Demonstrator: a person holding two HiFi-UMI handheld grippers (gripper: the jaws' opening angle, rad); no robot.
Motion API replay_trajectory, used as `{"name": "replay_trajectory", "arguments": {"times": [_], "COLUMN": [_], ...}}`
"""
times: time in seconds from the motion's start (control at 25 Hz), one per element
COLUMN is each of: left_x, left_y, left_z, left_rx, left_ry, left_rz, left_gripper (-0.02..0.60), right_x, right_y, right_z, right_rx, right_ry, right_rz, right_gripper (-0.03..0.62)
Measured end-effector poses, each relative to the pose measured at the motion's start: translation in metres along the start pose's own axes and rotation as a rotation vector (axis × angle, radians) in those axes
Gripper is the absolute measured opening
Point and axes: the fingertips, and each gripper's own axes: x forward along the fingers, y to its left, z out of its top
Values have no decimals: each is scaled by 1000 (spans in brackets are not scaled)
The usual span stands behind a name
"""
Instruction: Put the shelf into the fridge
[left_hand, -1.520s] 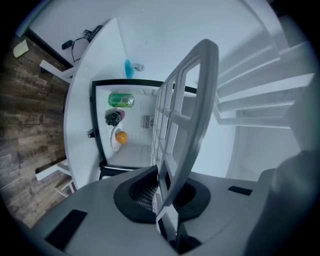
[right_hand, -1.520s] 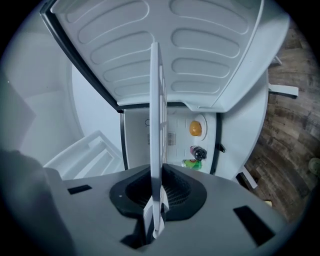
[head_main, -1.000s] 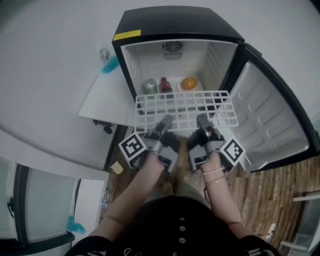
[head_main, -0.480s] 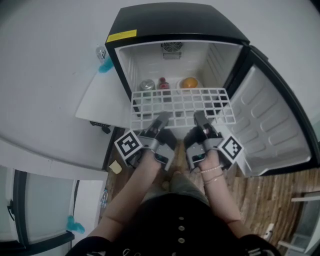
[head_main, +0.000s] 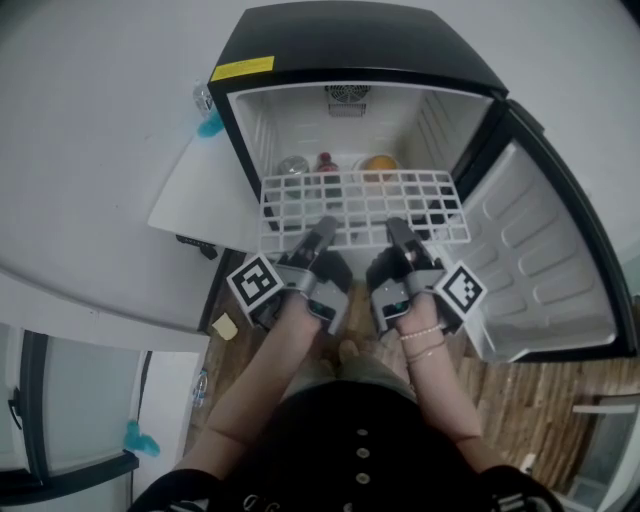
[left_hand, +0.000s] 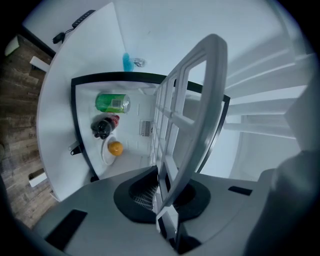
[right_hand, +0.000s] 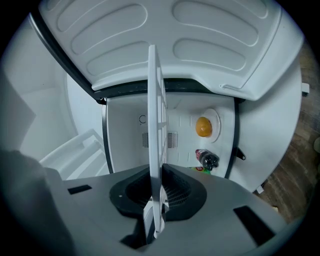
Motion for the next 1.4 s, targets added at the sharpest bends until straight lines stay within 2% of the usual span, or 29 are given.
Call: {"name": "replay_trajectory", "arguments": {"times": [1.4], "left_x": [6], "left_y": [1], "left_z": [4], "left_rx": [9], "left_ry": [-13], "left_rz": [-7], "left_gripper": [34], "right_x": [9], "right_y": [-1], "right_z": [3], "right_rx": [8], "right_ry": [26], "right_rz": [18], "right_gripper": [35]}}
